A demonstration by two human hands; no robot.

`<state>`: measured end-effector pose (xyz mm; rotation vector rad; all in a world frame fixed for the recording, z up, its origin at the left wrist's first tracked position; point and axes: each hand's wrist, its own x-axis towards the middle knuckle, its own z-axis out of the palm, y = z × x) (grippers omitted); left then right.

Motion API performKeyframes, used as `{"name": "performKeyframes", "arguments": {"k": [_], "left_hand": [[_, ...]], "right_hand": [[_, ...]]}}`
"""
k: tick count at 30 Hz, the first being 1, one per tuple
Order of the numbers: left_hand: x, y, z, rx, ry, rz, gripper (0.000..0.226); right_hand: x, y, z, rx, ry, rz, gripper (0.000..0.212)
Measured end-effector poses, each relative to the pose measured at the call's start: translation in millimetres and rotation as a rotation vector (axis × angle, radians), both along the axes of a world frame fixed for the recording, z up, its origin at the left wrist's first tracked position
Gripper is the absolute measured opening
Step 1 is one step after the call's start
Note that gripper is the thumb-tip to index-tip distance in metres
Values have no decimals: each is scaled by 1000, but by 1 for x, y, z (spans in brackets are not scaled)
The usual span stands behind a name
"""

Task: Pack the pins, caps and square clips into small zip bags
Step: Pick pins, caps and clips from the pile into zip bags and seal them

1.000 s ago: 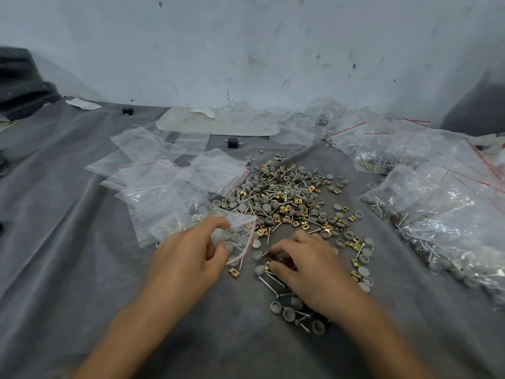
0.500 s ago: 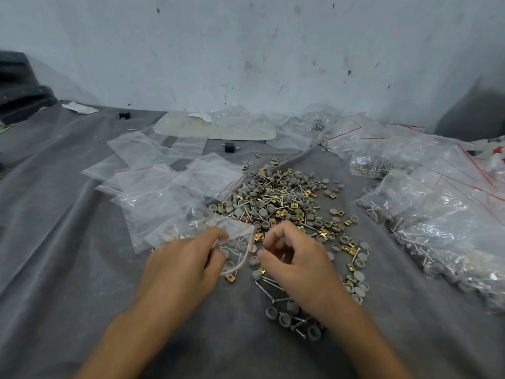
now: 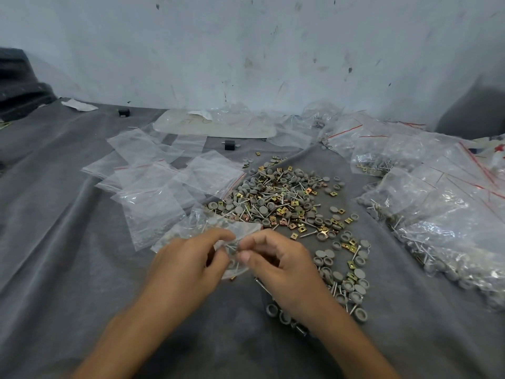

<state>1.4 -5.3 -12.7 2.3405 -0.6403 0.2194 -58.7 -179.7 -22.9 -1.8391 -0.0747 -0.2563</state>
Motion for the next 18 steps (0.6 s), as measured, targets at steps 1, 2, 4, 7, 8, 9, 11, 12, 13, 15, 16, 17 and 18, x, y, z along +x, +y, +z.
{"name": "performKeyframes", "arguments": {"k": [1,2,4,7,8,9,11,12,13,15,16,17,18], "left_hand": [[1,1,0,-9,11,6,22],[1,1,0,-16,21,16,22],[3,3,0,-27,25,37,23],[5,5,1,-50,10,61,24],[5,5,1,-57,7,65,24],[5,5,1,-58,7,66,24],[5,5,2,-44,13,63,24],[4,5,2,-38,16,60,24],[4,5,2,-36,17,57,25],[4,5,2,-37,16,57,24],[4,6,2,-37,15,55,24],[4,6,2,-39,13,53,24],[4,6,2,-41,11,53,24]], "right_hand": [[0,-3,2,16,-4,12,12],[0,-7,5,25,-16,10,14],[1,-22,10,6,-61,-58,18],[1,-49,12,-103,-77,-235,19],[1,-56,11,-176,-57,-263,16],[1,-61,10,-271,-23,-264,13],[1,-65,5,-476,62,-209,8],[1,-64,3,-575,98,-179,6],[1,-62,1,-663,128,-157,5],[2,-58,0,-784,177,-135,5],[3,-57,0,-816,202,-125,7],[3,-56,1,-840,225,-111,11],[4,-57,1,-863,247,-94,16]]}}
